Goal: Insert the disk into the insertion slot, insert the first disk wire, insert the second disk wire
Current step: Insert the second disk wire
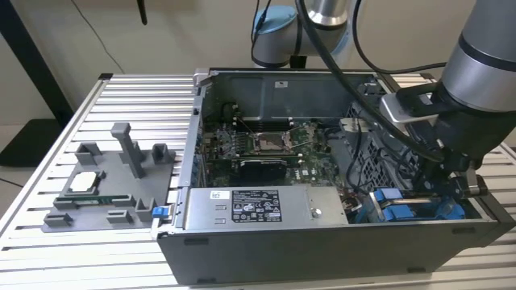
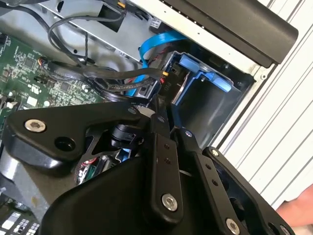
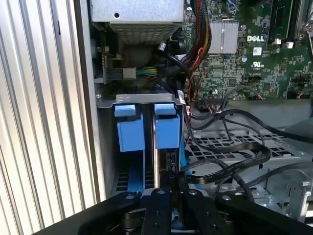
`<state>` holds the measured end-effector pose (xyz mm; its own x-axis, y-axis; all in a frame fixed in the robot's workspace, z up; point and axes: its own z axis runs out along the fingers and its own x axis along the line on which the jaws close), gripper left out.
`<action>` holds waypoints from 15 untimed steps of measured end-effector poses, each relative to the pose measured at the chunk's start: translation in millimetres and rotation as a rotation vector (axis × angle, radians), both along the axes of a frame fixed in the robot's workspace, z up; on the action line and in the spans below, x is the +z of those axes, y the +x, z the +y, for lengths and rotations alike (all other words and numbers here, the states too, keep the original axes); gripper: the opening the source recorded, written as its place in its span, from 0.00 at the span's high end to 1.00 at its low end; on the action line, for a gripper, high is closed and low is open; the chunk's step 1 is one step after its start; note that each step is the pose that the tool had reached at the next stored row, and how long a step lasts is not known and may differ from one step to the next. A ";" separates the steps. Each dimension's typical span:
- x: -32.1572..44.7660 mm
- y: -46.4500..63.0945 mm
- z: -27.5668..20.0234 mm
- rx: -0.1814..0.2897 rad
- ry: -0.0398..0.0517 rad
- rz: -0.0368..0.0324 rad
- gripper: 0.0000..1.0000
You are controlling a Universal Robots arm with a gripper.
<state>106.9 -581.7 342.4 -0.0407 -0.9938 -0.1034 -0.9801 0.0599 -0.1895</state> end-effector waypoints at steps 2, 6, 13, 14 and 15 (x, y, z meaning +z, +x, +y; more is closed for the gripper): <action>-0.5 0.0 0.2 0.000 0.0001 -0.0003 1.00; -1.6 0.0 1.0 0.000 -0.0001 -0.0007 1.00; -3.5 0.0 2.1 0.000 -0.0005 -0.0018 1.00; -3.8 0.0 2.2 0.000 -0.0005 -0.0020 1.00; -4.1 0.0 2.3 0.000 -0.0005 -0.0022 1.00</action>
